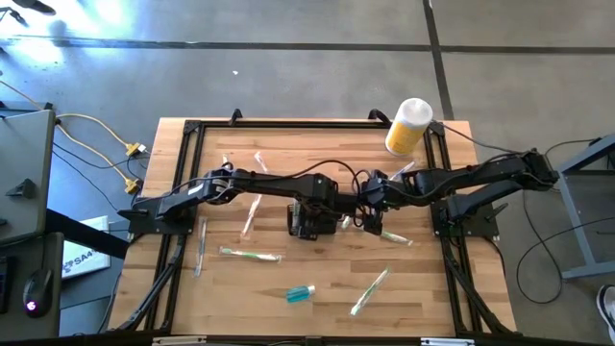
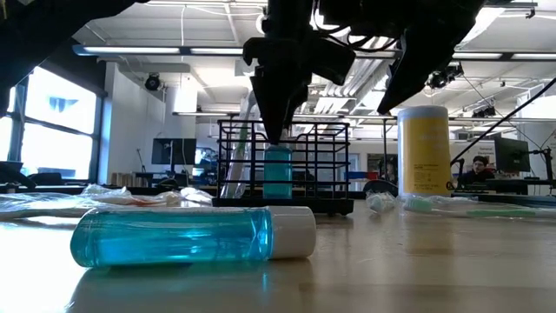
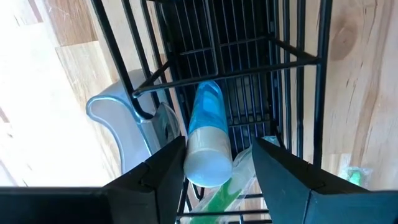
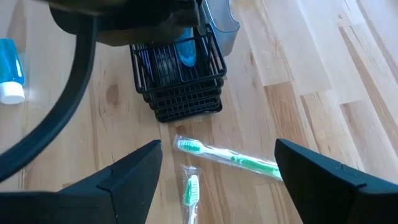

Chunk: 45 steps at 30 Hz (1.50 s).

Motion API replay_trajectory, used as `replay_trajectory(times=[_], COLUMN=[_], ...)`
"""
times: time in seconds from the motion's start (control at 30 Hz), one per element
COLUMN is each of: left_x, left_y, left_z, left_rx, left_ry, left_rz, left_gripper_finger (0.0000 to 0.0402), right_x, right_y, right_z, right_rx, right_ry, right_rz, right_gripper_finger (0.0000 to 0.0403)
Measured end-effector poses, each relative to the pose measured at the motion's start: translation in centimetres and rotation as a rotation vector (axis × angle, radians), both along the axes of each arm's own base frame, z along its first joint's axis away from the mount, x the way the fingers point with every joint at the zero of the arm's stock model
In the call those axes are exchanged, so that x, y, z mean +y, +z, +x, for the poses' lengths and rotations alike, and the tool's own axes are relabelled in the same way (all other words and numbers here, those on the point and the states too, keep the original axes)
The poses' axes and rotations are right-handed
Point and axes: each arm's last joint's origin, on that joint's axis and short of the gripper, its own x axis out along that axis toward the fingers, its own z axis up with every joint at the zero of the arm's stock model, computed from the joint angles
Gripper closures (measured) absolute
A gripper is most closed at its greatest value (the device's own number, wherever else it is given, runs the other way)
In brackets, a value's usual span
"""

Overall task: Pick & Place toothbrushing station
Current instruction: Put the top blue mouthwash into the black mesh organizer, then put the green toothbrush into the black mesh organizer

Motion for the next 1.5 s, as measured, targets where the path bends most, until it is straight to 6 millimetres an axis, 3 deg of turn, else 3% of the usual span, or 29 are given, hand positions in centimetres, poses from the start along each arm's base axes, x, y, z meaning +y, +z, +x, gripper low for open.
replay_trajectory(times=[0.33,0.73,0.93,1.17,1.5], left_x=[0.1,0.1,-0.4,-2.9,-8.6], left_y=[1.6,3.3,5.5,9.7,15.0], left_z=[-0.2,-0.7,-1.8,-4.5,-10.0], left_rx=[-0.024,-0.067,-0.122,-0.245,-0.392], left_ry=[0.011,0.033,0.053,0.088,-0.025], left_rz=[0.021,0.028,0.084,0.184,0.051], left_gripper_finger=[0.0222,0.0222,0.0222,0.0222,0.0222], right_x=[-0.1,-0.2,-0.3,-0.2,1.4], right_y=[0.4,2.3,2.7,2.7,2.6], right_z=[-0.2,-1.5,-1.8,-1.8,-2.0], right_rx=[-0.030,-0.119,-0.138,-0.136,-0.132], right_ry=[-0.007,-0.024,-0.023,-0.025,0.023], right_rz=[-0.011,-0.025,-0.022,-0.016,0.010], right_gripper_finger=[0.0099,0.0099,0.0099,0.0099,0.0099])
